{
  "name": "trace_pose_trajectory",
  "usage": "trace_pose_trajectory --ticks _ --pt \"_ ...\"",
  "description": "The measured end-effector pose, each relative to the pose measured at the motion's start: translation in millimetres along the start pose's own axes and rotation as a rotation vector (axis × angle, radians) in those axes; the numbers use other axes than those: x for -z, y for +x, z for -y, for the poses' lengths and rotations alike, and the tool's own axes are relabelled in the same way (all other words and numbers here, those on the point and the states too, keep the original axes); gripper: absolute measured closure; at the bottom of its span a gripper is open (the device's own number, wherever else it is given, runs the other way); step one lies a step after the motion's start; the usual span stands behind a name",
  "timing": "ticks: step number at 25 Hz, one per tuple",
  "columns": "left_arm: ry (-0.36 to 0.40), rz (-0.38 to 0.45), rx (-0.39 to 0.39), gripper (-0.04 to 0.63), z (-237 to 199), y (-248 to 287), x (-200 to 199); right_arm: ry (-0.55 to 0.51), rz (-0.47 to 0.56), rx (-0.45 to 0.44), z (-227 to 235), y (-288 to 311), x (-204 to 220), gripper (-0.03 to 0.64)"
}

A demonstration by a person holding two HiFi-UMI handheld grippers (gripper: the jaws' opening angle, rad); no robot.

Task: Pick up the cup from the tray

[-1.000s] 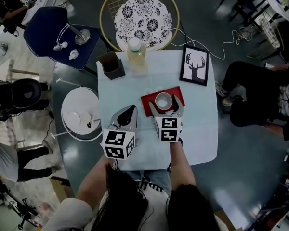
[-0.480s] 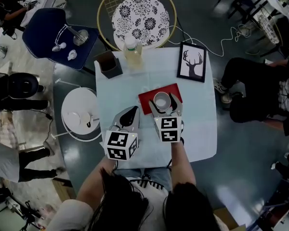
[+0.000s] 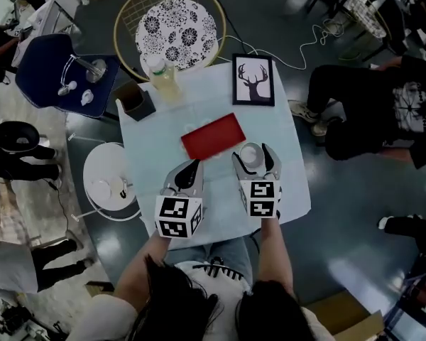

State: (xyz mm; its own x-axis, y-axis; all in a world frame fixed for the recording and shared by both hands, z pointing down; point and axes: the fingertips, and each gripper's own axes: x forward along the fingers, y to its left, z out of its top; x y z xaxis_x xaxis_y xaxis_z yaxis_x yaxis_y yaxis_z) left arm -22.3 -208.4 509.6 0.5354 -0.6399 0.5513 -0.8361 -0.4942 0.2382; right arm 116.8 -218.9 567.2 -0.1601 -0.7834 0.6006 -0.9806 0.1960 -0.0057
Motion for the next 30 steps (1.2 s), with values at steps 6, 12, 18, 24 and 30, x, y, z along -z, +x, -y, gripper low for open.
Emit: trace_pose_trajectory --ticks 6,12,18,24,30 --pt "0.045 -0.027 0.036 0.595 27.2 7.5 9.2 0.067 0.014 0.039 25.6 -17.8 26.8 0.244" --pt "0.069 -0.048 0.001 0.595 36.2 11.2 19.5 0.066 -0.005 0.023 35.7 -14.1 46.3 0.244" --pt "0.075 -0.05 -0.012 0.595 35.3 9.4 23.9 0.103 0.017 0.012 33.5 -14.2 60.8 0.241" --pt "0.051 -0.055 -0.048 0.595 23.4 7.3 23.3 0.137 0.048 0.004 34.4 -15.9 58.8 0.172" --pt "0.064 -0.052 -0.041 0.595 25.2 4.8 23.5 0.166 0.125 0.002 39.5 -32.5 29.5 0.144"
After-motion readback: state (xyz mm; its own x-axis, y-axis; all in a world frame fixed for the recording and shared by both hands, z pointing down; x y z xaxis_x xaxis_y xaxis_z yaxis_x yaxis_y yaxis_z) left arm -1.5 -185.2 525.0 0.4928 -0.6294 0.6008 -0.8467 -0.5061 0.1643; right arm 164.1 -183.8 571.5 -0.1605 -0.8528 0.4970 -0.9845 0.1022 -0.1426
